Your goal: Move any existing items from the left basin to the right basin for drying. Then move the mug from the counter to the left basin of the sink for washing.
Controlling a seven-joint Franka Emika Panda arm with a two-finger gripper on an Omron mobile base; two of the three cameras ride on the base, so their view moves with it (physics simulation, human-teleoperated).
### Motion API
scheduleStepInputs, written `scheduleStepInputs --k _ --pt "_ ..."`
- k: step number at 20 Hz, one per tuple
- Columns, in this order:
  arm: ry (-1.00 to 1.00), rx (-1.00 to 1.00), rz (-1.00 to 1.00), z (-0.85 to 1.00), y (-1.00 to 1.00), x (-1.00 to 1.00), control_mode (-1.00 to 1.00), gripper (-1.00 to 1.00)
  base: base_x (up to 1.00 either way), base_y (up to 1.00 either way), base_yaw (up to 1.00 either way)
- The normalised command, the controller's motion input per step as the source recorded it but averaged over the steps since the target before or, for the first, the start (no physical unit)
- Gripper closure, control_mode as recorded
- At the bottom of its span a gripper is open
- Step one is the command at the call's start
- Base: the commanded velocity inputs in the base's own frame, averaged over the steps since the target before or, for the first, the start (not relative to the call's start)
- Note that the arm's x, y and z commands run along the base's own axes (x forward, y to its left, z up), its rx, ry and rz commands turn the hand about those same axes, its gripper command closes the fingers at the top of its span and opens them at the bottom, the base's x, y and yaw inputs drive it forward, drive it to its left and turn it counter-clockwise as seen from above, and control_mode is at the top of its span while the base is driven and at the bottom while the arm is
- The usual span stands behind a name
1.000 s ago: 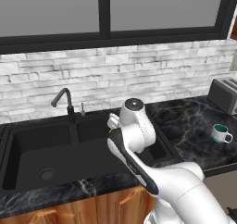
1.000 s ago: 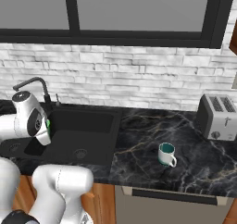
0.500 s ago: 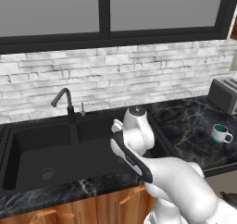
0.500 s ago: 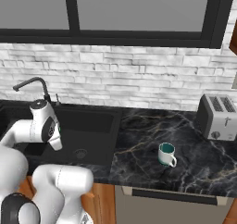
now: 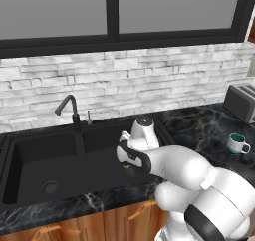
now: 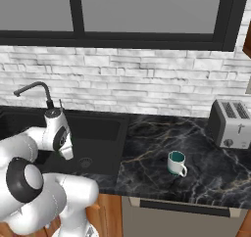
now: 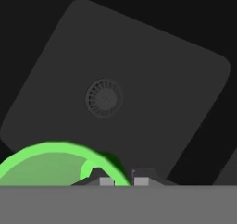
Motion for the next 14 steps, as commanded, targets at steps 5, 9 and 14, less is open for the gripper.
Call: scheduleStepInputs --k 5,9,14 --pt "0.02 -0.01 0.00 -0.29 0.00 0.32 -1.00 1.00 0.00 0.00 0.00" --pt "0.00 -0.05 0.00 -0.37 0.02 0.21 -1.00 1.00 0.00 0.00 0.00" --pt "0.00 -0.06 0.00 -0.36 0.02 0.16 -1.00 1.00 0.00 0.00 0.00"
